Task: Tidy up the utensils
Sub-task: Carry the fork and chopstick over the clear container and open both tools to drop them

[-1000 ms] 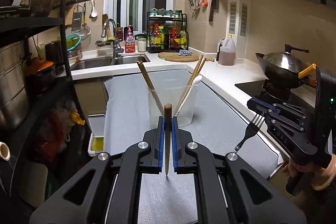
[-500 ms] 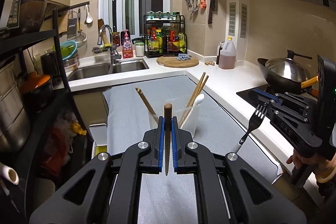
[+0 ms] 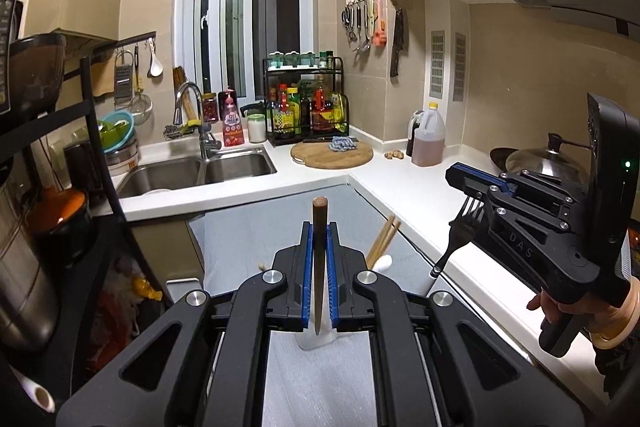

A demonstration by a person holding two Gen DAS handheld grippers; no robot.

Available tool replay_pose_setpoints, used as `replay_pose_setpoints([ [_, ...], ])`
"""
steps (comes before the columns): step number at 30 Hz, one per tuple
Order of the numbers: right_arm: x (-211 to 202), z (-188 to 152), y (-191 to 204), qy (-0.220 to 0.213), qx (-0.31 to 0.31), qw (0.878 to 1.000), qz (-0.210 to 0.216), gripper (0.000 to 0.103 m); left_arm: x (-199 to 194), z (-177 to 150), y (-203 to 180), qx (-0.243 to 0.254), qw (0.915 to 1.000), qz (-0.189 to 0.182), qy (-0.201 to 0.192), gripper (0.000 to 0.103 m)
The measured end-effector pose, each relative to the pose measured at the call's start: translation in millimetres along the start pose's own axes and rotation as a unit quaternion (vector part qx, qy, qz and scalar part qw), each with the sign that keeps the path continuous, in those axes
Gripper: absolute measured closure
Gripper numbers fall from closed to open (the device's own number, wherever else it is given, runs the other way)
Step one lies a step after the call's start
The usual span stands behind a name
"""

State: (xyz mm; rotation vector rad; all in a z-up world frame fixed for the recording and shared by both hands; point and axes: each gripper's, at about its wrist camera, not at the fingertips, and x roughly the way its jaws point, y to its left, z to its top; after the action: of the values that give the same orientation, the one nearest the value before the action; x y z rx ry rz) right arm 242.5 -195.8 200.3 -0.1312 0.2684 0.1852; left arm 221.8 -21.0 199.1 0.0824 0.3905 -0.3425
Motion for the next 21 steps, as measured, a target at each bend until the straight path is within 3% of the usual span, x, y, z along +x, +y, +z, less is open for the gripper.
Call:
replay_pose_setpoints([
  [12, 45, 44, -4, -0.024, -0.009, 1.000, -0.006, 0.102, 38, 28, 3, 0.003, 0.9999, 0.001, -0.014, 0.097],
  [21, 94, 14, -5, 0.024, -0.002, 1.000, 0.000, 0.102, 90, -1, 17, -0.015, 0.9993, -0.002, 0.033, 0.097],
])
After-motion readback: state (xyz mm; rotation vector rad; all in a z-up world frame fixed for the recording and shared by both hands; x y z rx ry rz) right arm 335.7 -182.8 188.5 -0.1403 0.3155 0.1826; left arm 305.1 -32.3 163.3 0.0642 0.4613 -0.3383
